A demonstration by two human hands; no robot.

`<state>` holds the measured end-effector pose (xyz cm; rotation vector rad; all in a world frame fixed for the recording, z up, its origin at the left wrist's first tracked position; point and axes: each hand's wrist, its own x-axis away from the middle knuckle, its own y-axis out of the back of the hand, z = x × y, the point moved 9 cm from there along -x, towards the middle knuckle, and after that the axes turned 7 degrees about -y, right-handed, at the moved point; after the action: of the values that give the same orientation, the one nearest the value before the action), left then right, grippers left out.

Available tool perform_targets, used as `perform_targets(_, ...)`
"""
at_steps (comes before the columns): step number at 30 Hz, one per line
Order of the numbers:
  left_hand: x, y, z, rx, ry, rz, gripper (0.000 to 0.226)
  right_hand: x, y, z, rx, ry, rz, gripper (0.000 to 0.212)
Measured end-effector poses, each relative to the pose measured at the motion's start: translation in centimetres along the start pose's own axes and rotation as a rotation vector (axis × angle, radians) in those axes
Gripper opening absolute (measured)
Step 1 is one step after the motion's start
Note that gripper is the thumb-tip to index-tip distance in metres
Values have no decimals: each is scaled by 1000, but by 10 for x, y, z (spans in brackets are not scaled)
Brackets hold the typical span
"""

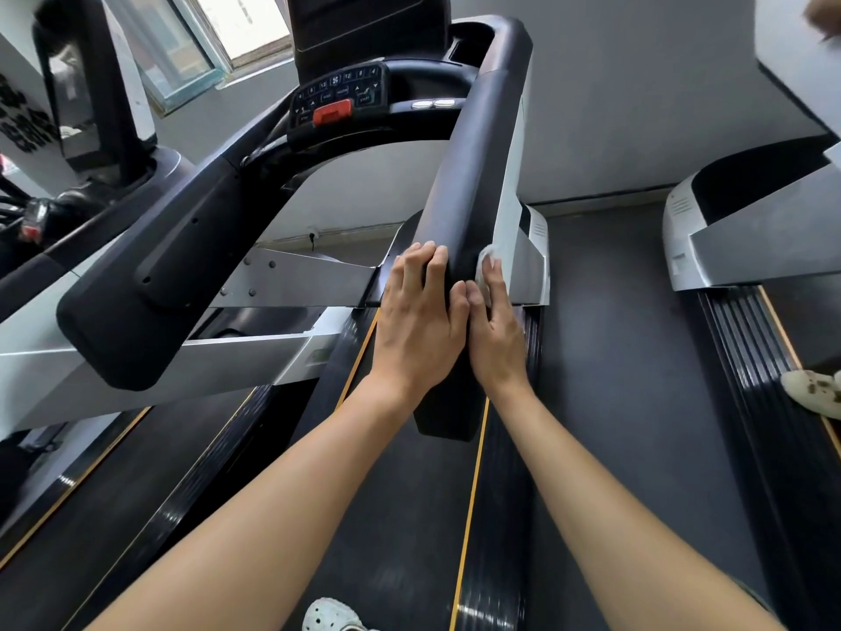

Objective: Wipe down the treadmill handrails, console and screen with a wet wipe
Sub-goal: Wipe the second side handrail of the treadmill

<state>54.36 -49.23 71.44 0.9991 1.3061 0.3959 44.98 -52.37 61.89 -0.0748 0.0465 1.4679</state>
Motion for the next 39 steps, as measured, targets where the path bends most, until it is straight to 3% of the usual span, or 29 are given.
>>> perform_targets(6,1,1,1,16,5,-15,44,-26,1,15,5,8,25,50)
perform_targets(14,2,0,1,9,-14,-50,41,45,-5,-52,31,-122,71,54)
perform_targets(18,3,-1,3,14,-13,-46,42,31,-6,-24,-31,-95,57,53)
perform_targets(23,14,0,2,43,-11,-2,50,37,-6,-14,-33,-64,78,51)
perform_targets(28,52,5,-3,7,-97,-15,59,69,-9,-58,-12,-180,107,53)
perform_targets(35,58,-7,-10,-80,-45,-36,65,25,-7,-39,-99,-161,18,50)
perform_targets(39,58,-12,-6,-113,-64,-36,66,23,-10,-76,-82,-218,32,50)
